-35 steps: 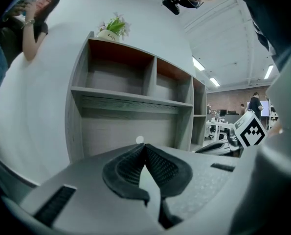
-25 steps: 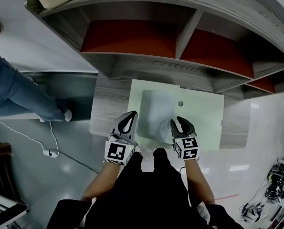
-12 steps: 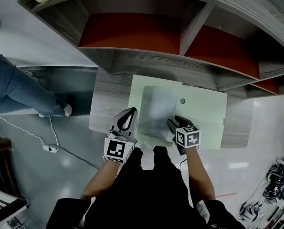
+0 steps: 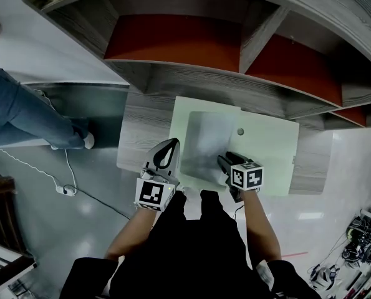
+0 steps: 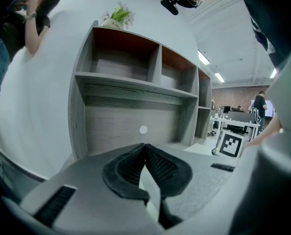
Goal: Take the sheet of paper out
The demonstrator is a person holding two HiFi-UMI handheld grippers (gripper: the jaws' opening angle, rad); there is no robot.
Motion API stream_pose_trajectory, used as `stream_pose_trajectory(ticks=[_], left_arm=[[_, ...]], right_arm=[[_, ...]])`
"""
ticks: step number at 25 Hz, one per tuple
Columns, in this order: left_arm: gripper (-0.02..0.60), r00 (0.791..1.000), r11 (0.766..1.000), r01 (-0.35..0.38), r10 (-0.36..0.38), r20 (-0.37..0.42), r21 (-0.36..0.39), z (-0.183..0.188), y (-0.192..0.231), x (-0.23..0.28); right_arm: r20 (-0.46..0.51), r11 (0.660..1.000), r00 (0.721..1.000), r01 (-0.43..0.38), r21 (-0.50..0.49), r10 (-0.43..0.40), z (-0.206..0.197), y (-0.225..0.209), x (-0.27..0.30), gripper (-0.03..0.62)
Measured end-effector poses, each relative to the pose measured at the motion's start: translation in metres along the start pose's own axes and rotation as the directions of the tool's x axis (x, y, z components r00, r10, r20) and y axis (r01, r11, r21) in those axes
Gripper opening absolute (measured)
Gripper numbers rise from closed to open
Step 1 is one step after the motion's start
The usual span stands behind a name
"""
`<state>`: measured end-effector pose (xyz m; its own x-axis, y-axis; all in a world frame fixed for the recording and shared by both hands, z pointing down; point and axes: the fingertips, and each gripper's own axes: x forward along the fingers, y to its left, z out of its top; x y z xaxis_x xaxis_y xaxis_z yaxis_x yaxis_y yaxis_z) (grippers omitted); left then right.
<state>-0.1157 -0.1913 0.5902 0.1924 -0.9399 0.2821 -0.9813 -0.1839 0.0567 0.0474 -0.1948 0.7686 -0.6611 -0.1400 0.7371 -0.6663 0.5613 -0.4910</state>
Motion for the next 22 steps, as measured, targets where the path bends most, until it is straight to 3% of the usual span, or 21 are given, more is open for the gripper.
stream_pose_trajectory(ticks=[3, 8, 11, 22], left_arm=[[0.006, 1.000, 1.000, -0.002, 0.002, 0.003, -0.001, 0.001, 0.001, 0.000], [0.006, 0.999, 0.999, -0.022, 0.020, -0.045, -0.038, -0.008, 0.003, -0.004], [0.006, 1.000, 1.000, -0.010, 0.009, -0.010, -0.006, -0.002, 0.002, -0.003], [0.006, 1.000, 1.000, 0.007, -0.007, -0.010, 0.011, -0.001, -0.002, -0.004]], right_arm=[[-0.004, 1.000, 1.000, -0.005, 0.004, 0.005, 0.001, 0.001, 0.002, 0.169], [-0.010, 0.999, 0.999, 0.035, -0.005, -0.035, 0.001, -0.008, 0.003, 0.082], [-0.013, 0.998, 0.998, 0.062, -0.018, -0.062, 0.000, -0.012, 0.003, 0.036], [0.045, 0.991, 0.990, 0.133, -0.017, -0.132, 0.009, -0.021, -0.017, 0.023]])
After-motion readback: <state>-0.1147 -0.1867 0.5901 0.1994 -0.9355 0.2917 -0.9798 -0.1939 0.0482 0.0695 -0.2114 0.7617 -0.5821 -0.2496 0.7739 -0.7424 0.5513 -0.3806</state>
